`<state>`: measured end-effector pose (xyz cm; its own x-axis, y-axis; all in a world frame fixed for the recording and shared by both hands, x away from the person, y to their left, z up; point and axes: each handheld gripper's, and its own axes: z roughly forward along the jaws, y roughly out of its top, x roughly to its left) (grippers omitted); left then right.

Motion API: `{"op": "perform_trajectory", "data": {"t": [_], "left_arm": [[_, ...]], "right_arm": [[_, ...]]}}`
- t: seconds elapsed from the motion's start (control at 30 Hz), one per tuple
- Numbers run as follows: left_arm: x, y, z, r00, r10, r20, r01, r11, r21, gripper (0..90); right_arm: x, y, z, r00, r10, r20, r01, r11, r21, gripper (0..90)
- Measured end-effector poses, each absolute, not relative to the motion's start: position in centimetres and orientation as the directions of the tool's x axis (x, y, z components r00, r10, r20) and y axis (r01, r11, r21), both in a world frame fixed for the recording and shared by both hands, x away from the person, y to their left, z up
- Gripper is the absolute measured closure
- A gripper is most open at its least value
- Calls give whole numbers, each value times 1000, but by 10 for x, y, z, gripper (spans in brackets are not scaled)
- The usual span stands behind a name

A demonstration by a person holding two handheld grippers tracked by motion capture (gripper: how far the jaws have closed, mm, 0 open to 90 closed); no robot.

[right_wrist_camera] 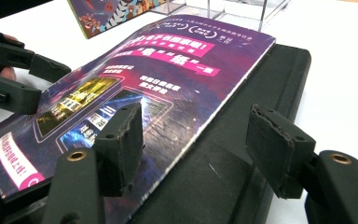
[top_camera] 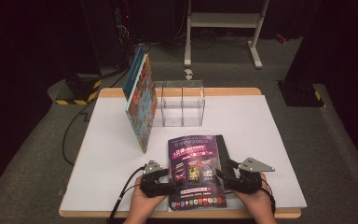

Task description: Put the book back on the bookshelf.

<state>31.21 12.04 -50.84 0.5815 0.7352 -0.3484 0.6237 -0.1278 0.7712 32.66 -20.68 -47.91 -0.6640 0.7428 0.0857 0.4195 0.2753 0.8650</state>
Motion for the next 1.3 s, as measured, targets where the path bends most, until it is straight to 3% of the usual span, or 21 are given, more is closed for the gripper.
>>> {"op": "perform_trajectory", "data": {"t": [0.6,0.93,1.23,1.3], "left_arm": [[311,102,-502,644,687,-336,581,-153,800,224],[308,92,-487,687,662,-299,511,-148,847,235],[305,89,-493,669,708,-229,486,-183,854,247],[307,90,-496,653,723,-227,497,-183,848,227]], "right_arm": [[336,-212,-482,-630,772,88,442,262,858,357],[341,-219,-482,-606,791,89,447,246,860,349],[341,-224,-484,-597,795,109,470,236,850,325],[341,-225,-485,-594,795,121,481,231,846,286]]}}
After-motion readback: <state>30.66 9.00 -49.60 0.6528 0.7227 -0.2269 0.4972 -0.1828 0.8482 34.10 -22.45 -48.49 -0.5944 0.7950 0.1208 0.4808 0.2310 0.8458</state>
